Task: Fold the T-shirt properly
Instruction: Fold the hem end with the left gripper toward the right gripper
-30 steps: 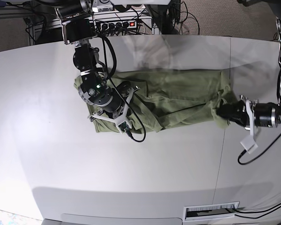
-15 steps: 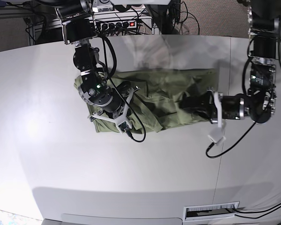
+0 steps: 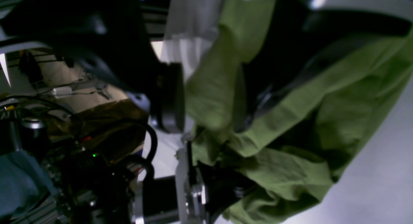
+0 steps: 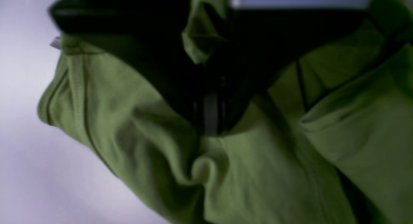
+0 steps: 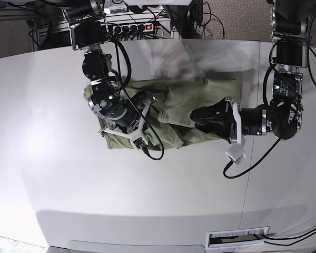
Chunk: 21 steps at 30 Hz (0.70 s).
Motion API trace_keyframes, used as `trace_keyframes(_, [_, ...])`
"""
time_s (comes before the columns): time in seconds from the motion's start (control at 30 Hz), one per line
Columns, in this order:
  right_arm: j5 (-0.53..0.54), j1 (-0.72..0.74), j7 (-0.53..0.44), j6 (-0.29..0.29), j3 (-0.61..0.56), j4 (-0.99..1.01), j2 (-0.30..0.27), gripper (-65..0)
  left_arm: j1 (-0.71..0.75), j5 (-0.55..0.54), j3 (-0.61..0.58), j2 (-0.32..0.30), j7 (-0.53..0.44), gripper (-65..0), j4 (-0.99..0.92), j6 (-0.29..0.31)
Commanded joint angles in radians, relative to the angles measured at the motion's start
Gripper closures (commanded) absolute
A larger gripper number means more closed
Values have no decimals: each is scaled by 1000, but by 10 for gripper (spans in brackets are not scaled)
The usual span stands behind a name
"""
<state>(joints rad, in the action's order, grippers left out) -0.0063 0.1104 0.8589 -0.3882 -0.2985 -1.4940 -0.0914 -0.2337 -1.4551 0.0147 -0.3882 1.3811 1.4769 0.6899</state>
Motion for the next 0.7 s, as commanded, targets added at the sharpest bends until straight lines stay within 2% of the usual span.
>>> trace_keyframes(0.0, [-16,-5,74,-8,-3,7,-3,0,-27,-28,8,-15,-4,-267,14,8])
trace_keyframes(0.13, [-16,-5,97,-8,-3,-12,-3,0,-27,-28,8,-53,15,-240,14,8])
trace_keyframes(0.3, [19,-5,141,-8,-1,-123,-4,0,8,-28,8,-119,15,-100,14,8])
trace_keyframes(0.4, [44,-6,205,-9,-1,-210,-13,0,41,-28,8,-123,15,-13,13,8])
trace_keyframes(0.47, [44,-13,215,-8,-1,-261,-26,0,70,-28,8,-116,10,0,13,8])
trace_keyframes(0.57, [43,-16,216,-9,8,-292,-37,0,118,-28,7,-104,-93,0,13,8])
trace_keyframes(0.67, [44,-16,248,-10,34,-294,-36,0,151,101,7,-92,-193,0,13,8])
